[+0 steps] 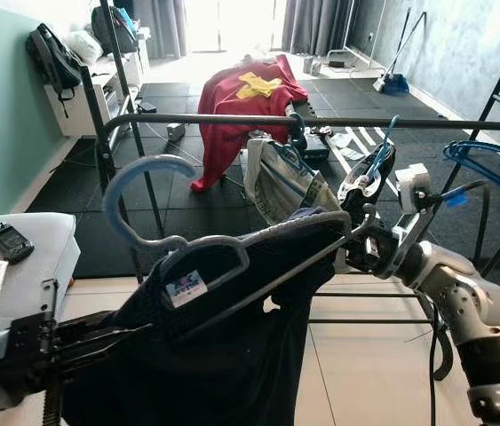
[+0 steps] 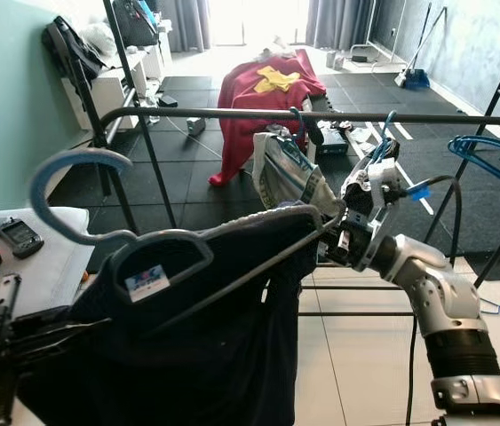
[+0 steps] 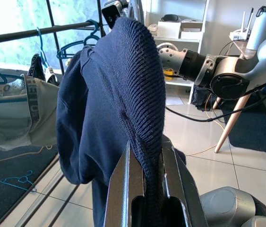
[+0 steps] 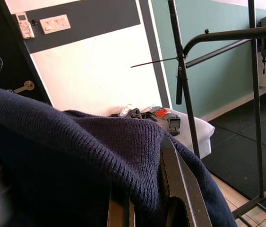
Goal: Hang hanger
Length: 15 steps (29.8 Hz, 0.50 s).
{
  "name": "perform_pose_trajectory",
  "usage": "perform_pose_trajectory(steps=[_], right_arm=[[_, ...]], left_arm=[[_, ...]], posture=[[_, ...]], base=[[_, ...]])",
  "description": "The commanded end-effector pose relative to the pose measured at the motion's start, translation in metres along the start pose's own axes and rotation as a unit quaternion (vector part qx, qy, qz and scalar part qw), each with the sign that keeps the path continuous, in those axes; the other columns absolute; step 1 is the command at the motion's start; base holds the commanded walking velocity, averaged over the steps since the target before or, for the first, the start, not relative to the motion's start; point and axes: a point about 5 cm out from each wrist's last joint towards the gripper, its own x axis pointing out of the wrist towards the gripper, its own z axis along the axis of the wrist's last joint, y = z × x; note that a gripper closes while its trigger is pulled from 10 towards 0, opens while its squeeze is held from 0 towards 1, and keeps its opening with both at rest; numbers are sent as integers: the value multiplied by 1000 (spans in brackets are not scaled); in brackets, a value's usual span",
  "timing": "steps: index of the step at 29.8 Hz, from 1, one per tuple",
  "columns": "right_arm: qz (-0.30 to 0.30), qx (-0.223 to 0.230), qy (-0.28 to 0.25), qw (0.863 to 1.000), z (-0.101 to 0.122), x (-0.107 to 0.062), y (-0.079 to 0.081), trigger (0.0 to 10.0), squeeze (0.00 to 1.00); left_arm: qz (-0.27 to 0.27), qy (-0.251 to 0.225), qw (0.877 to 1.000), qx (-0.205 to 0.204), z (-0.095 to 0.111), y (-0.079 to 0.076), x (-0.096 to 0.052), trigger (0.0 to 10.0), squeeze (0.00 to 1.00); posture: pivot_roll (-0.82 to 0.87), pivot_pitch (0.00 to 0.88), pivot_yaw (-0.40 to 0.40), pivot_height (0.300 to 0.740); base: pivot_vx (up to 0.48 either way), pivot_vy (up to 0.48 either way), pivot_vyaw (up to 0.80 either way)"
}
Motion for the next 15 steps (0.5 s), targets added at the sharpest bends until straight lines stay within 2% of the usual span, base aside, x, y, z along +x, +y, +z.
perform_pose_trajectory(steps=[1, 2, 4, 5, 6, 7, 9, 10, 11, 12, 13, 15], right_arm=[[-74, 5, -11, 997, 0, -14, -13, 2000, 0], [-101, 18, -3, 995, -8, -13, -18, 2235, 0], [-101, 18, -3, 995, -8, -13, -18, 2235, 0], [-117, 30, 21, 992, -21, -9, -19, 1137, 0], [-117, 30, 21, 992, -21, -9, -19, 1137, 0], [-119, 46, 51, 990, -39, 0, -13, 1529, 0], [-119, 46, 51, 990, -39, 0, -13, 1529, 0], [-107, 55, 81, 989, -56, 11, -3, 2863, 0], [-78, 57, 103, 990, -71, 23, 12, 10000, 0], [-78, 57, 103, 990, -71, 23, 12, 10000, 0], [-54, 59, 115, 990, -80, 32, 24, 10000, 0], [-54, 59, 115, 990, -80, 32, 24, 10000, 0]], left_arm=[[2, -22, 1000, 9, 5, 0, -1, 10000, 0], [8, -40, 999, 4, 3, -1, 5, 10000, 0], [8, -40, 999, 4, 3, -1, 5, 10000, 0], [21, -65, 998, -2, 1, -1, 11, 10000, 0], [21, -65, 998, -2, 1, -1, 11, 10000, 0], [39, -98, 994, -12, -4, -3, 21, 10000, 0], [39, -98, 994, -12, -4, -3, 21, 10000, 0], [67, -132, 989, -27, -7, -3, 30, 10000, 0], [108, -163, 980, -43, -12, -1, 40, 10000, 0], [108, -163, 980, -43, -12, -1, 40, 10000, 0], [141, -183, 971, -57, -16, 1, 47, 10000, 0], [141, -183, 971, -57, -16, 1, 47, 10000, 0]], posture=[[-37, 0, 0, 740], [-37, 0, 0, 740], [-37, 0, 0, 740], [-35, 0, 0, 740], [-35, 0, 0, 740], [-37, 0, 0, 740], [-37, 0, 0, 740], [-34, 0, 0, 740], [-28, 0, 0, 740], [-28, 0, 0, 740], [-28, 0, -17, 740], [-28, 0, -17, 740]], base=[[0, 0, 0], [0, 0, 0], [0, 0, 0], [0, 0, 0], [0, 0, 0], [0, 0, 0], [0, 0, 0], [0, 0, 0], [0, 0, 0], [0, 0, 0], [0, 0, 0], [0, 0, 0]])
